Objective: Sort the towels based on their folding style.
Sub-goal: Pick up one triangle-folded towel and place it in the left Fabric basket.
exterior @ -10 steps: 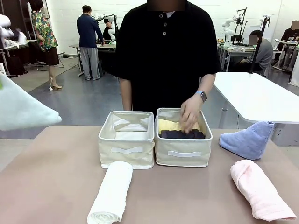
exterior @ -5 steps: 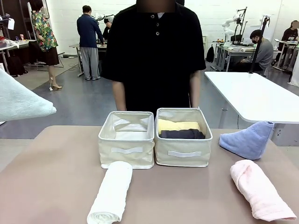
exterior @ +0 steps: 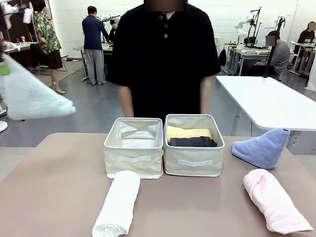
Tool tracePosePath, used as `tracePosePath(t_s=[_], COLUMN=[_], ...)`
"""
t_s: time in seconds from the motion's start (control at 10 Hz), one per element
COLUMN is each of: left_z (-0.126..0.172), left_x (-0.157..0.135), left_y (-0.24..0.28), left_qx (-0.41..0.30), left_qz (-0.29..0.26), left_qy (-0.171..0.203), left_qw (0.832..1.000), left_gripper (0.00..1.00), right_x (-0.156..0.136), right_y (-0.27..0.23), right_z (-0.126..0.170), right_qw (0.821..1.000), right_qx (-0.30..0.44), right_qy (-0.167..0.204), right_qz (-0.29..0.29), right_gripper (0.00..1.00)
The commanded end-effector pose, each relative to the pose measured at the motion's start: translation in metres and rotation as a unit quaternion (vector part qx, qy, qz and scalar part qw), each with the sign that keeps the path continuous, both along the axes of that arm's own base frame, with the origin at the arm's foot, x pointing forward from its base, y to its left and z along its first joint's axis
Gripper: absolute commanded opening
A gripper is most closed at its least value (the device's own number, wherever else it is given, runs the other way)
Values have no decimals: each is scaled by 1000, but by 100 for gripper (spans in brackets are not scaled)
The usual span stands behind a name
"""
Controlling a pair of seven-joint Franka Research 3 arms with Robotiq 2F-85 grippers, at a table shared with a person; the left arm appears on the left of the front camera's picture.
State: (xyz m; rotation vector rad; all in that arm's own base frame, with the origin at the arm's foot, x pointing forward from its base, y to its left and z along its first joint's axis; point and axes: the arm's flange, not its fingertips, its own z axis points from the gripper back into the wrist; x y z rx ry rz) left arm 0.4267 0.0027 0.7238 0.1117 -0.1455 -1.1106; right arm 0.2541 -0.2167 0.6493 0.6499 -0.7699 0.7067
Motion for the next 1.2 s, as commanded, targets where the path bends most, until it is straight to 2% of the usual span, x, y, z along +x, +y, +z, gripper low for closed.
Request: tracePosePath(t_s=[0.0, 0.1, 0.2, 0.4, 0.5, 0.6, 0.7, 0.9, 1.1], left_z=[13, 9, -3, -24, -11, 8, 4, -15, -17], left_x=[11, 18, 27, 36, 17, -32, -59, -69, -69], left_y=[-48, -72, -96, -118, -80, 16, 72, 105, 118], left_qx=[31, 30, 28, 46, 86, 103, 82, 77, 61], left_qz=[-48, -70, -87, -107, -102, -137, -85, -51, -31], left_qy=[-21, -11, 16, 47, 45, -11, -38, -11, -7], left_qw=[998, 997, 996, 992, 990, 985, 992, 996, 998], left_gripper=[18, 18, 18, 18, 18, 18, 18, 18, 18], right_x=[1, 1, 1, 1, 1, 1, 1, 1, 1], right_y=[-1, -1, -1, -1, -1, -1, -1, -1, -1], right_z=[2, 2, 2, 2, 2, 2, 2, 2, 2], right_qw=[1000, 1000, 1000, 1000, 1000, 1000, 1000, 1000, 1000], right_qx=[9, 9, 9, 9, 9, 9, 9, 9, 9], right_qy=[-9, -9, -9, -9, -9, -9, -9, -9, -9], right_qz=[6, 6, 6, 6, 6, 6, 6, 6, 6], right_gripper=[100, 100, 100, 100, 100, 100, 100, 100, 100])
